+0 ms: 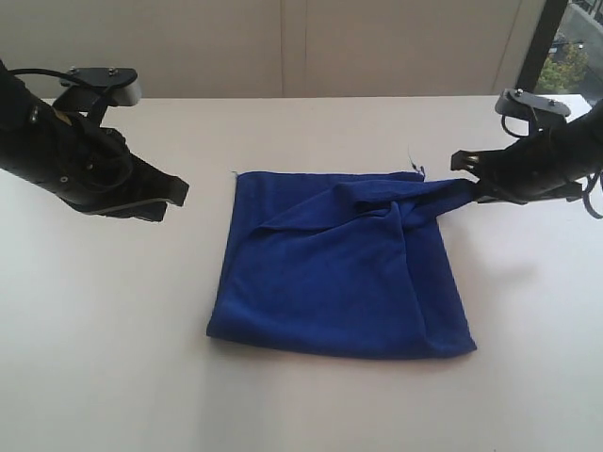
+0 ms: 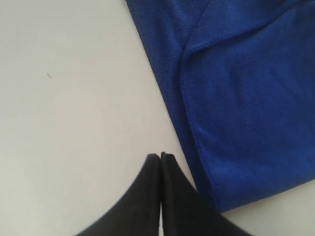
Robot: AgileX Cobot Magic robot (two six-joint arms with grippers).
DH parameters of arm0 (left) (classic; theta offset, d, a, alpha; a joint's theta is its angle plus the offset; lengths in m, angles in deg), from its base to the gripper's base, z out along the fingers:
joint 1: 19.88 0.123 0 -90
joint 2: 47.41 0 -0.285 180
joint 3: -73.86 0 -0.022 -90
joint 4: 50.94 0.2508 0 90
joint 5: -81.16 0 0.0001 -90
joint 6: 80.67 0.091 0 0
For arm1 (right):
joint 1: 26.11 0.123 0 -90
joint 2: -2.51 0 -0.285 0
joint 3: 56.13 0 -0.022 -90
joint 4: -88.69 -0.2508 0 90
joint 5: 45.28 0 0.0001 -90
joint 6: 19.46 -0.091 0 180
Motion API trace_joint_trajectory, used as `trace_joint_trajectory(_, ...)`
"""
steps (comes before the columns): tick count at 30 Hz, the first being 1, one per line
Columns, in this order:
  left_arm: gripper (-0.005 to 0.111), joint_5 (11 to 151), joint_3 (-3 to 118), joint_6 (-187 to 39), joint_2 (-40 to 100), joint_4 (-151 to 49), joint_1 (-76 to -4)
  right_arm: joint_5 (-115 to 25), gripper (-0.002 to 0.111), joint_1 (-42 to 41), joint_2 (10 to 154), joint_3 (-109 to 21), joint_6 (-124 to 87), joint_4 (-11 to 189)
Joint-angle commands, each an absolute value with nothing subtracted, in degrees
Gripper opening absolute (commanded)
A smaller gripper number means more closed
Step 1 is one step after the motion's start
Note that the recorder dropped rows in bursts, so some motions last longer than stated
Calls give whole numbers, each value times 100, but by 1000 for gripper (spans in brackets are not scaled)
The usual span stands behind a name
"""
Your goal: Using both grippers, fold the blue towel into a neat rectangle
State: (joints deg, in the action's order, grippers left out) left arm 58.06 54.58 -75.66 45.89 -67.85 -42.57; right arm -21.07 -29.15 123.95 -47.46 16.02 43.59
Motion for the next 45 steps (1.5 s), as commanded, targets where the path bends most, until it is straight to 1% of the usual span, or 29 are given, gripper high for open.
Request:
trace_joint_trajectory(1,0,5762,5442,-7548,4576,-6889,-4299,-1918,0,-2955,11804,-4733,1688,4355)
trace_joint_trajectory(4,0,5933,5442,-7249,4576,-7118,-4511,-1680,0,-2931,11224,-4746,1784,4370)
trace_joint_trajectory(5,0,6189,5442,-6842,4576,-7512,-4708,-1634,0,-2895,11004,-4746,1784,4409)
trace_joint_trajectory(9,0,6902,5442,-6372,4697,-8097,-5072,-1515,0,-2800,10676,-4746,1784,4733)
trace_joint_trajectory(12,0,7019,5585,-6396,5173,-8377,-5285,-1225,0,-2762,10571,-4746,1784,4898)
trace_joint_trajectory(19,0,7260,5986,-6396,5915,-8431,-5740,-630,0,-2103,10385,-4780,1784,5165)
trace_joint_trajectory(23,0,7260,5988,-6396,5927,-8431,-5782,-935,0,-2028,10572,-4756,1588,5356)
trace_joint_trajectory(26,0,7235,5988,-6396,5927,-8431,-5782,-595,0,-1929,10557,-4814,1480,5356)
trace_joint_trajectory(30,0,7220,5988,-6396,5927,-8431,-5782,-154,0,-1482,10219,-5027,1480,5305)
trace_joint_trajectory(33,0,7206,5988,-6396,5927,-8431,-5782,-70,0,-1172,9840,-5122,1480,5317)
trace_joint_trajectory(37,0,7206,5988,-6396,5927,-8431,-5782,-59,0,-1124,9412,-5158,1439,5430)
trace_joint_trajectory(40,0,7208,5988,-6386,5927,-8431,-5782,-239,0,-1196,9365,-5158,931,6030)
trace_joint_trajectory(45,0,7196,5988,-6386,5927,-8431,-5782,-413,0,-1196,10000,-5146,-37,7334)
